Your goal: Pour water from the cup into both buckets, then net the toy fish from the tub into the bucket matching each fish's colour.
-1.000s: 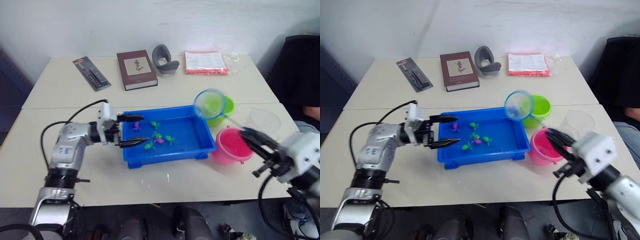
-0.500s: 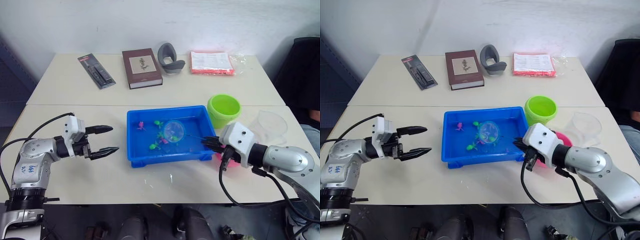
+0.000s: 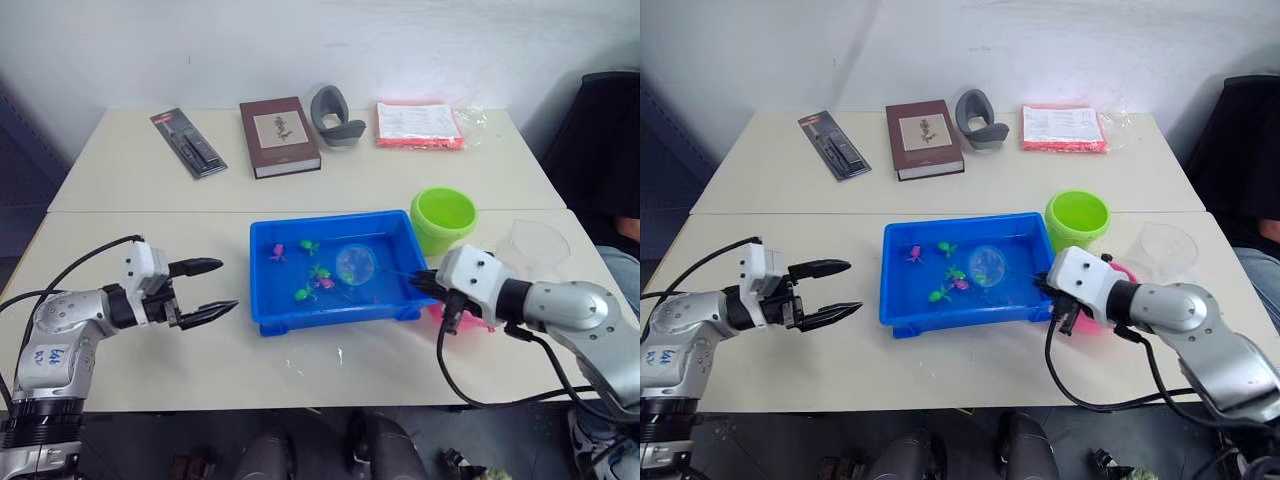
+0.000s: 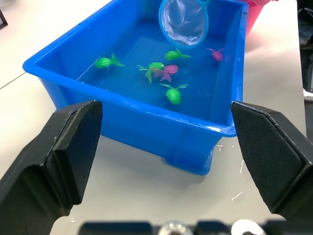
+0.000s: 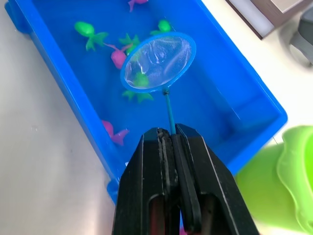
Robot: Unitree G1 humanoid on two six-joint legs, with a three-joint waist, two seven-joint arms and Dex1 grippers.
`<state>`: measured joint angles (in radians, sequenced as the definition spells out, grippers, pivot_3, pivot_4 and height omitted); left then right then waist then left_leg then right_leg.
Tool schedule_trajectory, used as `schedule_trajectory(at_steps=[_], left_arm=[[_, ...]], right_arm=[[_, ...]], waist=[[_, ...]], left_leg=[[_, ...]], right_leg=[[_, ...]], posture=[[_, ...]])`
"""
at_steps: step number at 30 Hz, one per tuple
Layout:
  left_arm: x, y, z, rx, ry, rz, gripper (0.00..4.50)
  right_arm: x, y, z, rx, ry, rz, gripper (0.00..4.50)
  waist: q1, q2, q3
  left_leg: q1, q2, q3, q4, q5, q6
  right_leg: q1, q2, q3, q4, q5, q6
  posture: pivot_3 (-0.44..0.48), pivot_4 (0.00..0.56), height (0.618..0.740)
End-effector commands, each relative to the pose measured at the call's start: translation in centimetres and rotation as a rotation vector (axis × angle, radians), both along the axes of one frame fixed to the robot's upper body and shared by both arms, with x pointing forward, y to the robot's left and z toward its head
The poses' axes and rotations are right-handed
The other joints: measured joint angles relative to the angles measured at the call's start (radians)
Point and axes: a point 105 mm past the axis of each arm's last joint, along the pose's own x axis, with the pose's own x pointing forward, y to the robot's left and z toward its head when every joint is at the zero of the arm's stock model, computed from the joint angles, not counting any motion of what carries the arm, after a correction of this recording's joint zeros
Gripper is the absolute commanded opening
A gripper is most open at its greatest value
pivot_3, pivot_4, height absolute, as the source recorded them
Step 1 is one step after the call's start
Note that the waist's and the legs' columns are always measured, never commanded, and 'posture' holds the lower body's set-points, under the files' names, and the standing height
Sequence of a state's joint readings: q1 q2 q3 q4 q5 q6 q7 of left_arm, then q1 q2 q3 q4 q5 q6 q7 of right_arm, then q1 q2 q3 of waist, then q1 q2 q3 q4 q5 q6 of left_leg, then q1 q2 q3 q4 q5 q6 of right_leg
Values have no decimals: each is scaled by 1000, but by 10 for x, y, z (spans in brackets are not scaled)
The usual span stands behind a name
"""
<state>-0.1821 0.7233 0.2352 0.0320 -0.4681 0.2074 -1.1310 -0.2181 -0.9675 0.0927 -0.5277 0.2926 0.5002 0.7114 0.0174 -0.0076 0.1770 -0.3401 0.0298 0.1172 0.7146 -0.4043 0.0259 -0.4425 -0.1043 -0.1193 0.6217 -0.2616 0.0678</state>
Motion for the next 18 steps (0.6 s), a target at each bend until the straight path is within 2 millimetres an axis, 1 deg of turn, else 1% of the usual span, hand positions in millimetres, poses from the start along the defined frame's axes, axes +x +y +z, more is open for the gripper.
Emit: schedule_trajectory(at_steps=[1,4,6,9,12,16,18], left_arm=[[-5,2,11,6,-45,7,4478],[-8,2,10,8,-35,9,4478],[-9,0,8,4,-29,7,4478],[-10,-7,4,-10,-24,-5,4478],[-8,-15,2,-27,-29,-13,4478],[-4,-24,1,-36,-45,-35,4478],[-4,-28,0,-30,-55,-51,4478]], right_arm=[[1,-2,9,-64,-58,23,0],[2,-7,10,-125,-80,36,0],[5,-15,10,-198,-105,42,0],[4,-27,9,-307,-95,90,0],[6,-41,12,-412,-93,128,0],[8,-44,9,-474,-66,203,0],[11,-42,6,-493,-56,241,0]], waist=[[0,0,0],[0,0,0],[0,0,0],[1,0,0],[0,1,0],[-6,1,1],[-10,1,1]], left_leg=[[0,0,0,0,0,0],[0,0,1,0,0,0],[0,0,1,0,0,0],[0,0,1,0,0,0],[0,0,1,0,0,0],[1,0,2,0,0,0],[1,1,2,0,0,0]], right_leg=[[0,0,0,0,0,0],[0,0,0,0,0,0],[0,0,0,0,0,0],[0,0,0,-1,0,0],[0,0,1,0,0,0],[0,1,1,0,0,0],[0,2,1,0,0,0]], posture=[[0,150,740],[0,150,740],[0,150,740],[0,150,740],[0,150,740],[0,150,740],[0,150,740]])
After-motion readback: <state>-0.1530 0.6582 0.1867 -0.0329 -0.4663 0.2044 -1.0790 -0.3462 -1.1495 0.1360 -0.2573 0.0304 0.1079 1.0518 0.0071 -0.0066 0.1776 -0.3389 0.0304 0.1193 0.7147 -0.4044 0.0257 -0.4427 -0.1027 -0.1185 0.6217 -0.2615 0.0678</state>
